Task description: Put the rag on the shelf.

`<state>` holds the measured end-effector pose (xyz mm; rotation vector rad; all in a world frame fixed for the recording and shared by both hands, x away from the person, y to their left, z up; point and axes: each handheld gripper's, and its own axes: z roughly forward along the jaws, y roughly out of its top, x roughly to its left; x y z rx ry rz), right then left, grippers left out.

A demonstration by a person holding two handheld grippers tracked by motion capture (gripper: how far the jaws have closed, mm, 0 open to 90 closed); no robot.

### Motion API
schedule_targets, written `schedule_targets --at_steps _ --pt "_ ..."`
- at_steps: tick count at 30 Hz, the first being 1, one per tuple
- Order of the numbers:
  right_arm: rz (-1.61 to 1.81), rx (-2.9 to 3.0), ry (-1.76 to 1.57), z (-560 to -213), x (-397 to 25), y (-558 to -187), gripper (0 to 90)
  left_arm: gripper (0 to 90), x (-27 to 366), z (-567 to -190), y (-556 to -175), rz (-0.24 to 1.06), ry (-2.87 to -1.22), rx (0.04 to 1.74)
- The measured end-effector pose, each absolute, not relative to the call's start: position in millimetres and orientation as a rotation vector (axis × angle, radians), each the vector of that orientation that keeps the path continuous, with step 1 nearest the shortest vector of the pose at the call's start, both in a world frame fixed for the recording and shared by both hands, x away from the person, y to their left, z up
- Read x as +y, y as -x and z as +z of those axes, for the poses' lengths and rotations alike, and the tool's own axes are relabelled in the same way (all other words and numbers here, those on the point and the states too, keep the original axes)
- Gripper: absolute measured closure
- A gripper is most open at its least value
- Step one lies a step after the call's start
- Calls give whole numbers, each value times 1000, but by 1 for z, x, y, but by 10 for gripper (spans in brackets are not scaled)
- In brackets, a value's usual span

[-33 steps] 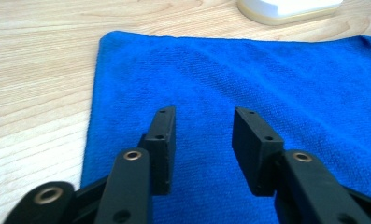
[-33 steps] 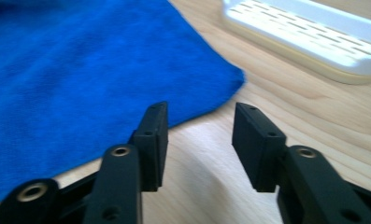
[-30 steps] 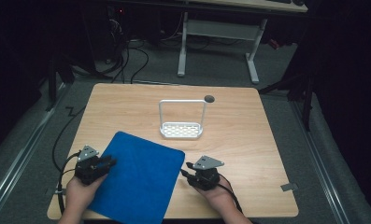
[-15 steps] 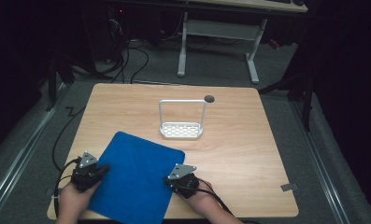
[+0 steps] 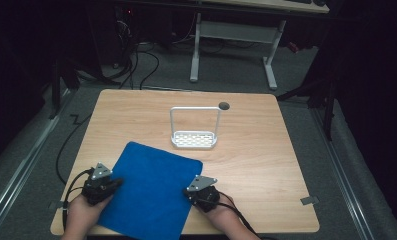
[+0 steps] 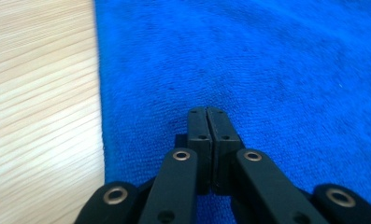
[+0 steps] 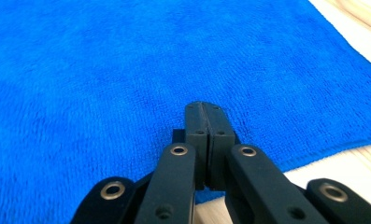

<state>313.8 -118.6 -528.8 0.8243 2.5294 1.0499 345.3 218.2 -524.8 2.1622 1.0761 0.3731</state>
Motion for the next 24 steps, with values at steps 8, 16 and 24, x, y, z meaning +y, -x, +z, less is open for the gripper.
schedule_targets --at_steps 8,16,24 --pt "1020 2472 -939 -528 -154 -308 900 898 191 -524 -332 271 -2211 947" --pt "982 2434 -1040 -525 -186 -310 900 898 156 -525 -327 184 -2233 811" --pt "939 2381 -1103 -524 -224 -304 900 896 138 -528 -320 127 -2215 734"
